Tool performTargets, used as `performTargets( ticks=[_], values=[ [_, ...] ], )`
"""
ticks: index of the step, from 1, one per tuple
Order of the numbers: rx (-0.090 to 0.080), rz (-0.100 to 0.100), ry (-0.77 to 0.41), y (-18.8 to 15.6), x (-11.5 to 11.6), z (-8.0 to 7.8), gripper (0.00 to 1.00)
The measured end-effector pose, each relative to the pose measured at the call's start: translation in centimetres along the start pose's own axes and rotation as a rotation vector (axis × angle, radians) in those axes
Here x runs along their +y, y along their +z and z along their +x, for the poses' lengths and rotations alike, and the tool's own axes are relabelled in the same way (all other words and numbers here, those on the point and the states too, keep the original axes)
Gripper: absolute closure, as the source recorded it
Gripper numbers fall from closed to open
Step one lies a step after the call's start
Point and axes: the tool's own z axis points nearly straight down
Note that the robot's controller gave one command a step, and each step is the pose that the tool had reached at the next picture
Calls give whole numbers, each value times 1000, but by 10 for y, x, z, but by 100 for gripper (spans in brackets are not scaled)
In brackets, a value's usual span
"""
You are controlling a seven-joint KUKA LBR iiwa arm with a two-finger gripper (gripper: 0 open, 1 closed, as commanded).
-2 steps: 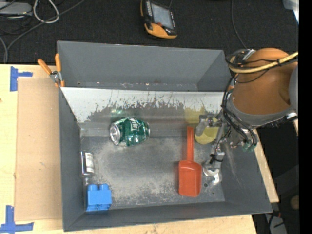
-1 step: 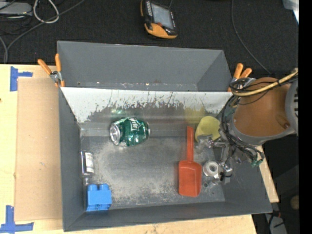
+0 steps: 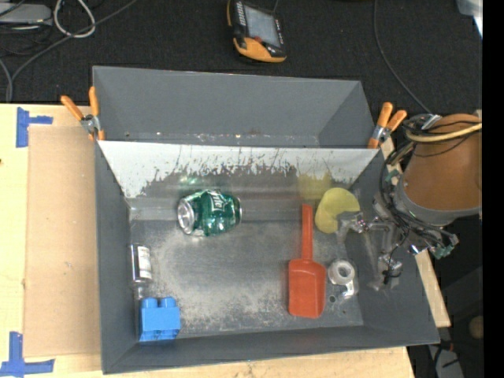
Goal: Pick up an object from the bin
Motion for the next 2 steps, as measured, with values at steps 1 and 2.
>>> performTargets(
  ticks=[1,2],
  values=[
    [12,-6,375,33,0,24,0],
    [5,-3,-296,65,12,7,0]
  ],
)
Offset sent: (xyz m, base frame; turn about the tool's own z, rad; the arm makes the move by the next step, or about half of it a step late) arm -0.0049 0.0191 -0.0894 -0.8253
